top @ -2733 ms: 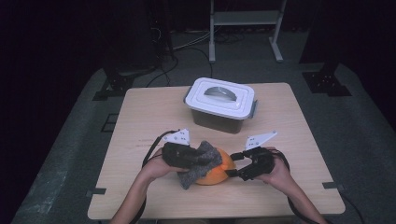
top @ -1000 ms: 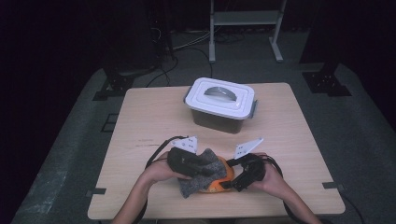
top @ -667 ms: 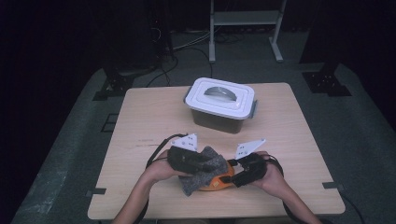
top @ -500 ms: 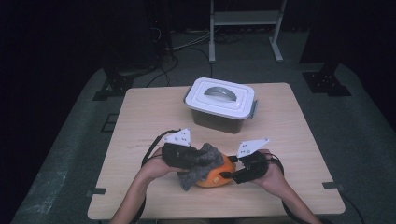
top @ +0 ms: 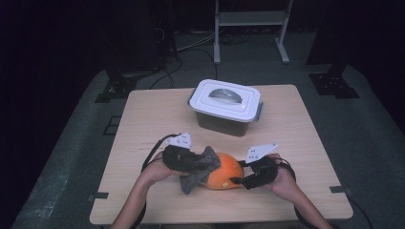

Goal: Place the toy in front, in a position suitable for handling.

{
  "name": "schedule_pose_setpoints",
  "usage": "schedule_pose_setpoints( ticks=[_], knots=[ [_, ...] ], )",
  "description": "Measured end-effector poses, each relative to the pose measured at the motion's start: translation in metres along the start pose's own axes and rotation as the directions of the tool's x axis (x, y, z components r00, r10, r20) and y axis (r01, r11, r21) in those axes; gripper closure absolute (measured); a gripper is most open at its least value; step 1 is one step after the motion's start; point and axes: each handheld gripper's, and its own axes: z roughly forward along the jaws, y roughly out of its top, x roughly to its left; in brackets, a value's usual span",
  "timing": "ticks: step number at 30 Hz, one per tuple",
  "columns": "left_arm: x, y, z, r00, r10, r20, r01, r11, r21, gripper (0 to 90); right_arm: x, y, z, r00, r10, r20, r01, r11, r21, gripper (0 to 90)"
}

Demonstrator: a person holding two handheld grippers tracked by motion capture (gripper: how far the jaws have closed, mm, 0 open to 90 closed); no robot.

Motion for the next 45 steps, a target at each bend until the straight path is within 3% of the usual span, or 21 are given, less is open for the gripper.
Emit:
schedule_pose_setpoints(
  ticks=[3, 5, 7, 11, 14, 17, 19, 24, 29, 33, 35, 40, 42, 45],
  knots=[
    [0.000, -0.001, 0.000, 1.0000, 0.000, 0.004, 0.000, 1.0000, -0.003, 67.9, 0.000, 0.002, 0.000, 0.9990, -0.002, -0.044, 0.003, 0.9998, 0.020, 26.8],
    [0.000, 0.000, 0.000, 0.9999, 0.007, 0.013, -0.007, 0.9999, -0.010, 67.9, -0.002, 0.004, -0.004, 0.9990, -0.013, -0.042, 0.014, 0.9996, 0.025, 24.5],
    [0.000, -0.001, 0.001, 0.9998, 0.003, 0.017, -0.003, 0.9999, -0.011, 68.0, -0.005, 0.005, -0.010, 0.9991, -0.009, -0.042, 0.009, 0.9999, -0.010, 25.1],
    [-0.005, 0.002, 0.006, 0.9967, 0.033, 0.075, -0.031, 0.9992, -0.024, 67.8, -0.011, 0.008, -0.018, 0.9977, 0.032, -0.060, -0.038, 0.9942, -0.101, 22.7],
    [-0.012, 0.008, 0.009, 0.9930, 0.061, 0.101, -0.059, 0.9980, -0.024, 67.4, -0.014, 0.005, -0.004, 0.9960, 0.051, -0.073, -0.055, 0.9966, -0.061, 19.8],
    [-0.014, 0.009, 0.010, 0.9890, 0.063, 0.134, -0.055, 0.9965, -0.062, 67.4, -0.014, 0.000, 0.003, 0.9950, 0.037, -0.093, -0.041, 0.9981, -0.047, 23.5],
    [-0.014, 0.008, 0.013, 0.9873, 0.080, 0.137, -0.069, 0.9943, -0.081, 67.5, -0.015, -0.002, 0.000, 0.9958, 0.028, -0.087, -0.031, 0.9990, -0.033, 26.9],
    [-0.008, 0.004, 0.011, 0.9934, 0.059, 0.098, -0.054, 0.9972, -0.052, 67.8, -0.023, -0.010, -0.003, 0.9932, 0.039, -0.110, -0.045, 0.9979, -0.048, 31.6],
    [0.008, -0.013, 0.003, 0.9971, -0.008, 0.075, 0.011, 0.9991, -0.042, 67.1, -0.026, -0.011, -0.003, 0.9908, 0.057, -0.123, -0.065, 0.9958, -0.065, 31.3],
    [0.013, -0.017, 0.000, 0.9981, -0.030, 0.053, 0.032, 0.9987, -0.039, 66.9, -0.028, -0.014, -0.003, 0.9899, 0.058, -0.129, -0.067, 0.9953, -0.070, 30.7],
    [0.011, -0.015, 0.001, 0.9978, -0.032, 0.058, 0.035, 0.9977, -0.057, 67.0, -0.028, -0.014, -0.004, 0.9899, 0.060, -0.128, -0.070, 0.9951, -0.070, 30.6],
    [0.000, -0.002, 0.005, 0.9944, 0.010, 0.105, 0.002, 0.9941, -0.109, 67.2, -0.027, -0.014, -0.005, 0.9919, 0.044, -0.119, -0.051, 0.9968, -0.061, 30.2],
    [-0.005, 0.001, 0.009, 0.9934, 0.026, 0.112, -0.015, 0.9950, -0.099, 67.1, -0.027, -0.014, -0.005, 0.9912, 0.047, -0.124, -0.054, 0.9970, -0.056, 27.9],
    [-0.007, 0.001, 0.012, 0.9907, 0.029, 0.133, -0.018, 0.9958, -0.089, 67.2, -0.025, -0.008, -0.010, 0.9898, 0.061, -0.129, -0.063, 0.9980, -0.007, 20.5]
  ],
)
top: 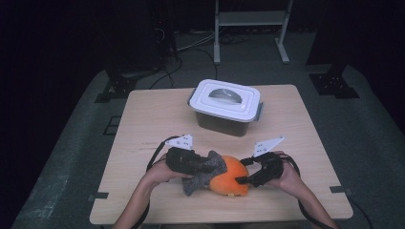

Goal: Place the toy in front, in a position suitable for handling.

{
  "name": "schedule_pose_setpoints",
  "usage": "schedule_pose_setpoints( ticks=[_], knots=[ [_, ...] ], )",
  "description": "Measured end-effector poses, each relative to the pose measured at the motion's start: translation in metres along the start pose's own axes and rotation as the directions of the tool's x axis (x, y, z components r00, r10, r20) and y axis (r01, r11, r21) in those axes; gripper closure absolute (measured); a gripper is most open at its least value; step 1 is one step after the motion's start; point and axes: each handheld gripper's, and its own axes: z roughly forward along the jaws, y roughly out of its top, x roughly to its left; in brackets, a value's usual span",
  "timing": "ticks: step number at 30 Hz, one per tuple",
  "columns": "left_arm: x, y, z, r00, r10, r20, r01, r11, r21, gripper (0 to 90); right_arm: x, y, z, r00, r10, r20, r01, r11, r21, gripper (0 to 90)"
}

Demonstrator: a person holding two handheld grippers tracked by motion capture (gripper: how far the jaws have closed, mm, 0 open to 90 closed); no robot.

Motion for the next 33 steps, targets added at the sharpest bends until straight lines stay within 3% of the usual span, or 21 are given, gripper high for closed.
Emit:
schedule_pose_setpoints(
  ticks=[4, 7, 10, 15, 22, 24, 29, 33],
  knots=[
    [-0.004, 0.001, 0.006, 0.9982, 0.003, 0.060, -0.004, 0.9998, 0.021, 66.5, 0.003, 0.005, -0.002, 0.9997, 0.014, -0.021, -0.014, 0.9997, -0.022, 17.7],
    [-0.007, 0.004, 0.008, 0.9983, 0.018, 0.055, -0.019, 0.9994, 0.030, 66.2, 0.004, 0.004, 0.006, 0.9999, 0.002, -0.015, -0.002, 0.9999, 0.011, 16.3],
    [-0.005, 0.004, 0.008, 0.9986, 0.015, 0.051, -0.015, 0.9999, 0.003, 66.4, 0.004, 0.001, 0.008, 0.9999, 0.002, -0.015, -0.002, 1.0000, 0.007, 21.7],
    [0.002, -0.002, 0.003, 1.0000, 0.007, 0.006, -0.007, 0.9998, 0.021, 68.7, 0.004, -0.001, 0.006, 1.0000, 0.000, -0.006, 0.000, 0.9999, 0.012, 27.6],
    [0.019, -0.018, -0.016, 0.9944, -0.071, -0.077, 0.071, 0.9975, -0.003, 70.3, 0.003, -0.003, 0.004, 0.9999, -0.009, -0.012, 0.009, 0.9999, 0.008, 27.6],
    [0.020, -0.018, -0.019, 0.9938, -0.081, -0.076, 0.079, 0.9967, -0.019, 70.4, 0.004, -0.003, 0.004, 0.9999, -0.008, -0.007, 0.008, 0.9999, 0.009, 27.5],
    [0.010, -0.007, -0.014, 0.9985, -0.047, -0.027, 0.046, 0.9976, -0.051, 70.3, 0.006, 0.000, 0.005, 0.9999, -0.011, 0.012, 0.011, 0.9999, 0.006, 27.5],
    [-0.003, 0.004, 0.001, 0.9999, 0.007, 0.010, -0.007, 0.9995, -0.030, 70.2, 0.006, 0.000, 0.006, 0.9998, -0.017, 0.014, 0.017, 0.9998, 0.006, 27.5]
  ],
)
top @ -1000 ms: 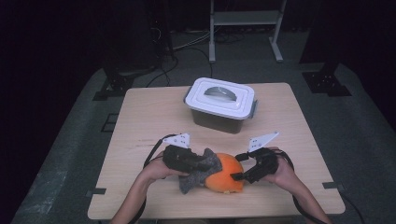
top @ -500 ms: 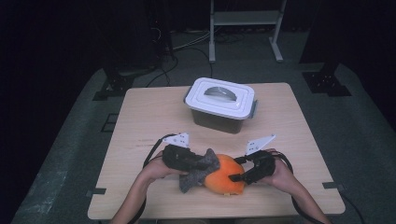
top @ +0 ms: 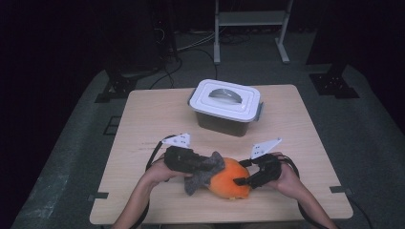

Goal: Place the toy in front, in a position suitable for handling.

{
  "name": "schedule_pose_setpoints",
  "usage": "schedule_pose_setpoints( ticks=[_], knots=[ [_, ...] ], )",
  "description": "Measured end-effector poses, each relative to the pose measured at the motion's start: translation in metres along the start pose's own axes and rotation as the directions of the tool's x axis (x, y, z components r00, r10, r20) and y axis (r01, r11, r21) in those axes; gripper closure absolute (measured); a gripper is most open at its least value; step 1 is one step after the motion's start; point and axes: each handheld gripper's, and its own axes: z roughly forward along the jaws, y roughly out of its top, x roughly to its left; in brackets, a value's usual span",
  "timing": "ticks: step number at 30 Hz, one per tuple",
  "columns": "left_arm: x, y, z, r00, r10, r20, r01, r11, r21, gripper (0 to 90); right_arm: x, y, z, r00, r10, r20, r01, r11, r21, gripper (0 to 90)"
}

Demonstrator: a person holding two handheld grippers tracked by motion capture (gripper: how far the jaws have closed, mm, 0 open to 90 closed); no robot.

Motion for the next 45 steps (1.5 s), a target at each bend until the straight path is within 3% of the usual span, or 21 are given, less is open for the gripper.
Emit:
schedule_pose_setpoints(
  ticks=[3, 5, 9, 11, 13, 15, 18, 22, 27, 30, 32, 37, 38, 41, 43, 45],
  knots=[
    [-0.001, 0.000, 0.004, 1.0000, 0.003, -0.001, -0.003, 0.9998, 0.022, 70.2, 0.001, -0.001, -0.001, 1.0000, -0.006, 0.002, 0.006, 0.9999, 0.009, 27.9],
    [0.002, -0.003, 0.001, 0.9994, 0.000, -0.035, 0.002, 0.9986, 0.053, 70.3, 0.001, -0.001, -0.002, 1.0000, -0.006, 0.005, 0.006, 0.9999, 0.012, 29.4],
    [0.013, -0.014, -0.007, 0.9949, -0.037, -0.094, 0.046, 0.9947, 0.092, 70.1, 0.003, 0.001, -0.003, 0.9999, -0.005, 0.010, 0.004, 0.9997, 0.026, 33.2],
    [0.018, -0.019, -0.011, 0.9930, -0.067, -0.097, 0.077, 0.9925, 0.095, 70.0, 0.005, 0.002, -0.003, 0.9998, -0.012, 0.018, 0.011, 0.9993, 0.036, 34.4],
    [0.019, -0.021, -0.014, 0.9923, -0.073, -0.100, 0.082, 0.9922, 0.094, 70.0, 0.008, 0.004, -0.003, 0.9993, -0.025, 0.028, 0.024, 0.9988, 0.042, 34.8],
    [0.017, -0.017, -0.015, 0.9935, -0.068, -0.091, 0.075, 0.9948, 0.069, 70.0, 0.010, 0.005, -0.003, 0.9985, -0.027, 0.047, 0.026, 0.9990, 0.037, 35.3],
    [0.008, -0.006, -0.014, 0.9987, -0.036, -0.035, 0.036, 0.9993, 0.000, 70.0, 0.011, 0.008, -0.003, 0.9971, -0.025, 0.072, 0.024, 0.9997, 0.010, 36.1],
    [-0.002, 0.004, -0.002, 0.9995, 0.011, -0.029, -0.010, 0.9991, 0.042, 69.4, 0.017, 0.013, 0.002, 0.9941, -0.053, 0.094, 0.053, 0.9986, 0.000, 35.1],
    [0.005, -0.006, -0.003, 0.9984, 0.001, -0.057, 0.006, 0.9930, 0.118, 69.4, 0.013, 0.011, 0.001, 0.9984, -0.027, 0.050, 0.028, 0.9994, -0.020, 25.4],
    [0.010, -0.012, -0.007, 0.9978, -0.025, -0.061, 0.033, 0.9916, 0.125, 69.0, 0.006, 0.009, -0.003, 0.9999, 0.010, 0.010, -0.010, 0.9998, -0.017, 20.1],
    [0.012, -0.015, -0.009, 0.9976, -0.039, -0.057, 0.046, 0.9919, 0.118, 68.8, 0.002, 0.005, -0.003, 0.9995, 0.032, 0.004, -0.032, 0.9994, 0.012, 16.8],
    [0.013, -0.014, -0.008, 0.9976, -0.040, -0.056, 0.047, 0.9920, 0.117, 68.7, -0.004, 0.000, 0.004, 0.9967, 0.072, -0.037, -0.071, 0.9974, 0.013, 15.8],
    [0.012, -0.013, -0.008, 0.9975, -0.043, -0.056, 0.049, 0.9930, 0.108, 68.7, -0.004, 0.000, 0.005, 0.9961, 0.080, -0.039, -0.079, 0.9967, 0.015, 18.7],
    [0.009, -0.008, -0.011, 0.9976, -0.025, -0.065, 0.030, 0.9967, 0.075, 68.8, 0.001, 0.004, 0.001, 0.9983, 0.058, -0.006, -0.058, 0.9982, 0.019, 38.9],
    [0.005, -0.003, -0.013, 0.9978, -0.008, -0.065, 0.012, 0.9982, 0.059, 68.9, 0.009, 0.009, -0.003, 0.9995, 0.008, 0.031, -0.008, 0.9999, 0.015, 44.3],
    [0.000, 0.003, -0.013, 0.9979, 0.007, -0.065, -0.005, 0.9993, 0.037, 68.9, 0.016, 0.015, -0.007, 0.9953, -0.043, 0.086, 0.043, 0.9991, 0.003, 46.0]
  ],
)
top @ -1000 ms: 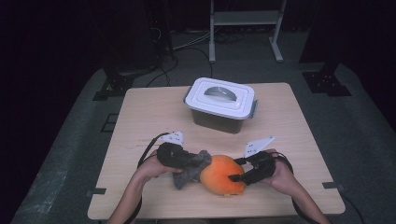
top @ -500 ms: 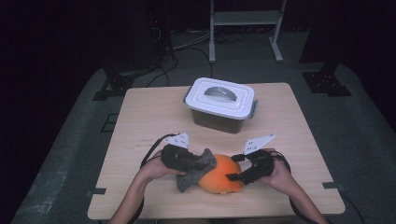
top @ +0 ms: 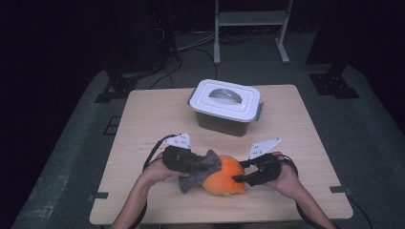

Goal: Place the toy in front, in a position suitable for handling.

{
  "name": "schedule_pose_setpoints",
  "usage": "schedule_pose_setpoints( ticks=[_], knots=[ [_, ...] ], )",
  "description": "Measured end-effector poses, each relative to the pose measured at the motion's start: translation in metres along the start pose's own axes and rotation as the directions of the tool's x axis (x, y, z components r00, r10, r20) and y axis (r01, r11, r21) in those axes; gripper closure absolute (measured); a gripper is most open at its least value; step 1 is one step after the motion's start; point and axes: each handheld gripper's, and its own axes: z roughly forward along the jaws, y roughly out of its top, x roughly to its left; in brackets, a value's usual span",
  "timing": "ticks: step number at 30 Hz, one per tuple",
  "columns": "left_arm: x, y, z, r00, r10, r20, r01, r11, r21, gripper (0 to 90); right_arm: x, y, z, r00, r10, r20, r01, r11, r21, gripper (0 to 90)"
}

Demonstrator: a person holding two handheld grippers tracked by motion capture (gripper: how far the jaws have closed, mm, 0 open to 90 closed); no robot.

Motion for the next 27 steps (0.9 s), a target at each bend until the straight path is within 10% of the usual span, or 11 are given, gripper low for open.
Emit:
schedule_pose_setpoints(
  ticks=[5, 13, 27],
  knots=[
    [-0.014, 0.014, 0.010, 0.9969, 0.068, -0.039, -0.065, 0.9961, 0.060, 68.9, 0.010, 0.010, 0.001, 0.9974, -0.058, 0.042, 0.057, 0.9981, 0.022, 46.1],
    [0.005, -0.008, 0.006, 0.9970, -0.043, -0.063, 0.048, 0.9963, 0.071, 69.3, 0.006, 0.004, 0.003, 0.9975, -0.046, 0.054, 0.044, 0.9985, 0.033, 45.9],
    [0.007, -0.010, 0.007, 0.9977, -0.051, -0.045, 0.054, 0.9964, 0.065, 69.0, -0.018, -0.015, 0.006, 0.9957, 0.073, -0.057, -0.071, 0.9969, 0.035, 18.7]
  ],
)
